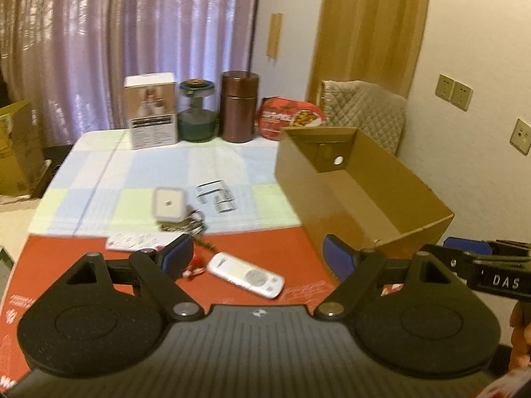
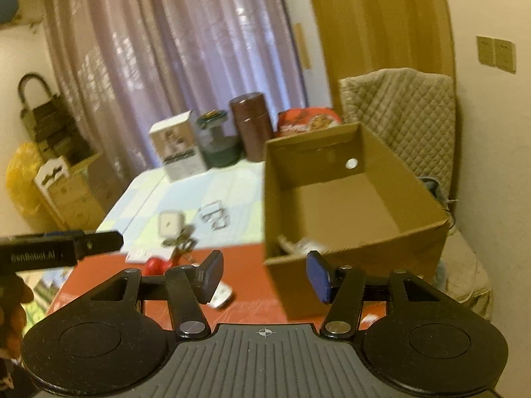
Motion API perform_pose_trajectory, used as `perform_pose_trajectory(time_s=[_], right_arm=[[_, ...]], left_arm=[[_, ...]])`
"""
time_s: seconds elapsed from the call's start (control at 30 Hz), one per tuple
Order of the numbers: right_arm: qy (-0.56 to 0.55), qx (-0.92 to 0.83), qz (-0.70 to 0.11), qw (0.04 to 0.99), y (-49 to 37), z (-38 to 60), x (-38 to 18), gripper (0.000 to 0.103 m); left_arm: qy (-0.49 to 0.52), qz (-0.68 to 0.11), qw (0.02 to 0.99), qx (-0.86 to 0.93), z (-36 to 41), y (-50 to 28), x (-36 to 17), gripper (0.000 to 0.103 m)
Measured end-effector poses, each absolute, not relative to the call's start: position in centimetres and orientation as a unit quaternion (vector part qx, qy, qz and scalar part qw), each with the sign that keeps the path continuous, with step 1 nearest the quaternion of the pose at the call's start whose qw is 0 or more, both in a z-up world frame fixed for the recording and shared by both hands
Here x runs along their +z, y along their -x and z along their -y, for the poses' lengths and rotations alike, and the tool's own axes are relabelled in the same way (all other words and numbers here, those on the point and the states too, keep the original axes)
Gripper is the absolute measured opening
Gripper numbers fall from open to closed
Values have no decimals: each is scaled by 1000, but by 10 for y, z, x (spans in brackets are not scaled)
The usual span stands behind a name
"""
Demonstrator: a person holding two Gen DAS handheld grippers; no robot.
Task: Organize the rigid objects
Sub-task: 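Withdraw both tools from the cardboard box back over the mat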
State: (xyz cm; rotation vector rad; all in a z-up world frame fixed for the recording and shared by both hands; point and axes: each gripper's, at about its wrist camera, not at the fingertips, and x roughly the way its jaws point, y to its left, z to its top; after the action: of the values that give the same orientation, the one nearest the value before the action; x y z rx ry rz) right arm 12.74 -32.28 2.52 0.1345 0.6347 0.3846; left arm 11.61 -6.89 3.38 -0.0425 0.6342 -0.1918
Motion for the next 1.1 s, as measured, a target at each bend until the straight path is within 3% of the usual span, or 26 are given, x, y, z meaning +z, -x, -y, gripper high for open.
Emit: perform_pose_trajectory(time_s=[0.53,1.1], right_arm=[[-27,228,-325,917,-83,261,14,55],[3,249,-343,906,-93,237,-4,57]], left_arm=[[14,-316,948,-30,-13,-68,34,82],[2,-349,937,-20,-26,-81,9,82]])
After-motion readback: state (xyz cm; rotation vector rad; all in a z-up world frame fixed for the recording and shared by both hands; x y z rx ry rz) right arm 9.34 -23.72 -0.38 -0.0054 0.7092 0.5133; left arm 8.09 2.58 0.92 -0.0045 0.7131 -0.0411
